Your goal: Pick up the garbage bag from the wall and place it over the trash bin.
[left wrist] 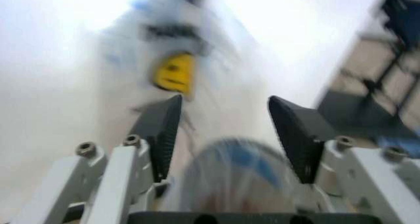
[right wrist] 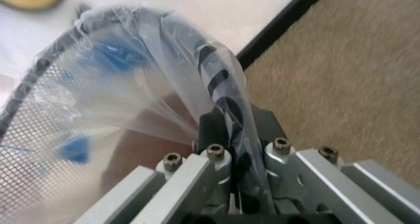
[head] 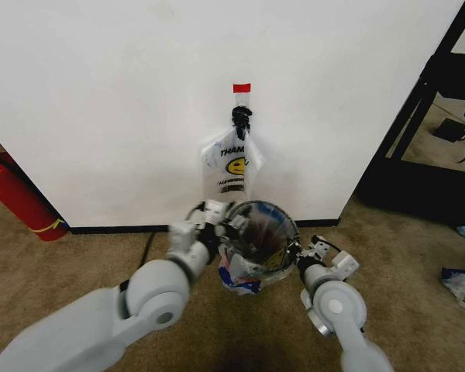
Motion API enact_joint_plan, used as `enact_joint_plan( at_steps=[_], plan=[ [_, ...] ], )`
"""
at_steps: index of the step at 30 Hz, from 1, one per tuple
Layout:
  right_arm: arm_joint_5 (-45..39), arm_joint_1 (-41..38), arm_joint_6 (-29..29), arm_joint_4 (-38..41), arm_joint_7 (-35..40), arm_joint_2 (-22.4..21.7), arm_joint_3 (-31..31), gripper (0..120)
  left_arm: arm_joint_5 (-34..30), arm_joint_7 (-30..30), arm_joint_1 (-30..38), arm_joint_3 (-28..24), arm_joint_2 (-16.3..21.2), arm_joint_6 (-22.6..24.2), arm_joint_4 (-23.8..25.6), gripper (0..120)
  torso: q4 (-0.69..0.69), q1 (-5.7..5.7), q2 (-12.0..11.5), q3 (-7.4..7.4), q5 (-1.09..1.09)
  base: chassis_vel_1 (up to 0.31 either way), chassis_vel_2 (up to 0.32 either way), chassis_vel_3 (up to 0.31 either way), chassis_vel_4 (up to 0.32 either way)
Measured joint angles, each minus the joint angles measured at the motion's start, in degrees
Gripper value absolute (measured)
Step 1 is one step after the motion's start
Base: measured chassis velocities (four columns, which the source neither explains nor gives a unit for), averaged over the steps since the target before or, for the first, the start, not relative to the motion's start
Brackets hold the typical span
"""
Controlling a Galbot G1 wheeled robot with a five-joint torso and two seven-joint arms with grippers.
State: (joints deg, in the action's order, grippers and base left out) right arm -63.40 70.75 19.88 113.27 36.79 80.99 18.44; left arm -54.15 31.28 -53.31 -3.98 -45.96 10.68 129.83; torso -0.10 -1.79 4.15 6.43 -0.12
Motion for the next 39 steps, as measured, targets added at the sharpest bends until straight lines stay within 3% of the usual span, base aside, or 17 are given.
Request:
enact_joint_plan(
  at_steps=[4, 6, 11, 17, 20, 31, 34, 36, 39],
  plan=[
    [1.45, -0.6, 0.61, -2.22, -1.18, 0.79, -1.39, 0, 6.14, -6.79, -13.67, 11.21, -1.83, -9.47, -1.14, 75, 0.02, 0.01, 0.0, 0.0, 0.0, 0.0, 0.0, 0.0, 0.0],
    [2.21, -1.14, 1.15, -3.92, -1.98, 1.08, -2.16, 0, 11.89, -10.58, -23.2, 20.05, -4.32, -14.88, -2.7, 86, 0.06, 0.01, 0.0, 0.0, -0.01, 0.0, 0.0, 0.0, 0.0],
    [3.26, -1.66, 1.52, -6.28, -3.12, 0.62, -3.58, 0, 15.75, -13.63, -31.22, 27.21, -9.39, -17.37, -3.22, 99, 0.01, 0.0, 0.0, 0.0, 0.01, 0.0, 0.0, 0.0, 0.0],
    [4.69, -2.8, 1.94, -9.34, -4.54, 1.08, -5.12, 0, 17.58, -15.84, -37.46, 33.59, -16.47, -17.97, -1.7, 100, 0.02, 0.0, -0.01, 0.0, 0.02, 0.0, 0.0, 0.0, 0.0],
    [5.67, -3.12, 1.91, -10.5, -5.92, 1.19, -6.04, 0, 17.25, -17.49, -40.15, 37.13, -18.13, -19.03, -1.4, 100, 0.01, 0.0, -0.01, 0.0, 0.02, 0.0, 0.0, 0.0, 0.0],
    [7.05, -3.79, 1.67, -12.56, -7.82, 0.83, -7.1, 1, 16.66, -19.91, -43.91, 39.53, -21.1, -21.47, -0.47, 100, 0.01, 0.0, -0.01, 0.01, 0.02, 0.0, 0.0, 0.0, 0.0],
    [7.26, -3.47, 1.77, -12.48, -8.6, 0.6, -7.11, 9, 17.06, -19.79, -44.02, 38.87, -21.88, -21.45, -0.17, 100, 0.01, 0.0, -0.01, 0.0, 0.02, 0.0, 0.0, 0.0, 0.0],
    [7.26, -3.35, 1.97, -12.09, -8.68, 0.51, -7.12, 22, 17.35, -19.54, -44.07, 38.51, -22.07, -21.33, -0.11, 100, 0.01, 0.0, -0.01, 0.0, 0.01, 0.0, 0.0, 0.0, 0.0],
    [7.24, -3.31, 2.1, -11.77, -8.68, 0.48, -7.13, 28, 17.59, -19.22, -44.1, 38.29, -22.08, -21.11, -0.03, 100, 0.01, 0.0, -0.01, 0.01, 0.02, 0.0, 0.0, 0.0, 0.0]
  ],
)
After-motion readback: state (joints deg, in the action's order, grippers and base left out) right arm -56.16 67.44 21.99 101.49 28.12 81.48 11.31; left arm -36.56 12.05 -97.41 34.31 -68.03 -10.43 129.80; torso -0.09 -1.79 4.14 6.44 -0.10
